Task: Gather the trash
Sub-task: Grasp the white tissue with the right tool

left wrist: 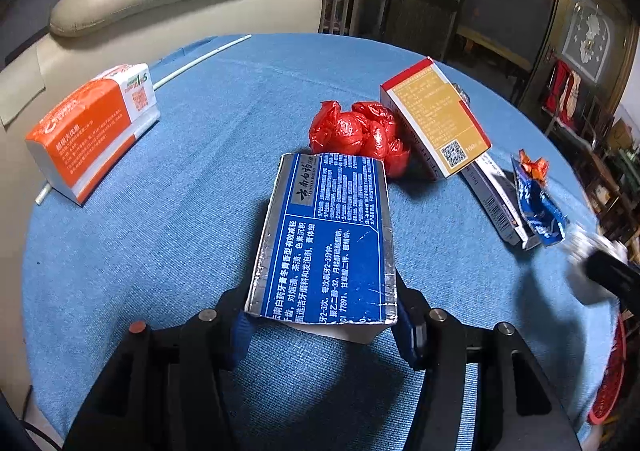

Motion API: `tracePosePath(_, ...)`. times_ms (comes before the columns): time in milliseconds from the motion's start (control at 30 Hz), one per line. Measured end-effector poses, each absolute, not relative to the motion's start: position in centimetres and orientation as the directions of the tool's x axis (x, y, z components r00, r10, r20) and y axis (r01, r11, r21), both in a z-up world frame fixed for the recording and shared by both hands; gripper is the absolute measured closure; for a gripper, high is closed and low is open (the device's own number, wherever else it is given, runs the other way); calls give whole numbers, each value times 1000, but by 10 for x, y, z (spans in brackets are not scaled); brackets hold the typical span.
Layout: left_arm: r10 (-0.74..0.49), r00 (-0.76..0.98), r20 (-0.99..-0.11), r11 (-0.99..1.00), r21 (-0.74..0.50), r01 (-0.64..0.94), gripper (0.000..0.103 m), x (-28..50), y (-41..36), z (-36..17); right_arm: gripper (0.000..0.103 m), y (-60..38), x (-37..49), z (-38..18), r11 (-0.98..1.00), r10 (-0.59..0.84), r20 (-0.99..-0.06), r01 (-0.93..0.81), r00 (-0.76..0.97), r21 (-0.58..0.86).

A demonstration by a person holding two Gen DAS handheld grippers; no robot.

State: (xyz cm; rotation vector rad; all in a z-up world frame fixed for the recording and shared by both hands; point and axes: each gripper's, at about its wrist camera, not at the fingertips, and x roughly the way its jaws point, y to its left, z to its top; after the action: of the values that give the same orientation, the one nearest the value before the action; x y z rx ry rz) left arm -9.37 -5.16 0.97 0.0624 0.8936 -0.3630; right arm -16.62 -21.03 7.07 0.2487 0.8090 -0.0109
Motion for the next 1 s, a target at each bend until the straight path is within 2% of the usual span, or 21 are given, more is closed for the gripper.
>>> tracePosePath(167, -202, 602, -772, 947, 1, 320, 45, -105, -65, 14, 71, -233, -214, 68, 950, 66, -711, 174, 700, 260)
tracePosePath(600, -393, 602, -695, 866, -60, 496, 45, -192, -116, 82, 70, -270, -287, 80, 910, 29, -654, 251, 756, 330)
tracePosePath(1000, -455, 579, -677, 818, -60, 572, 45, -233, -140, 98, 70, -286, -319, 85, 891, -6, -630, 290, 777, 349)
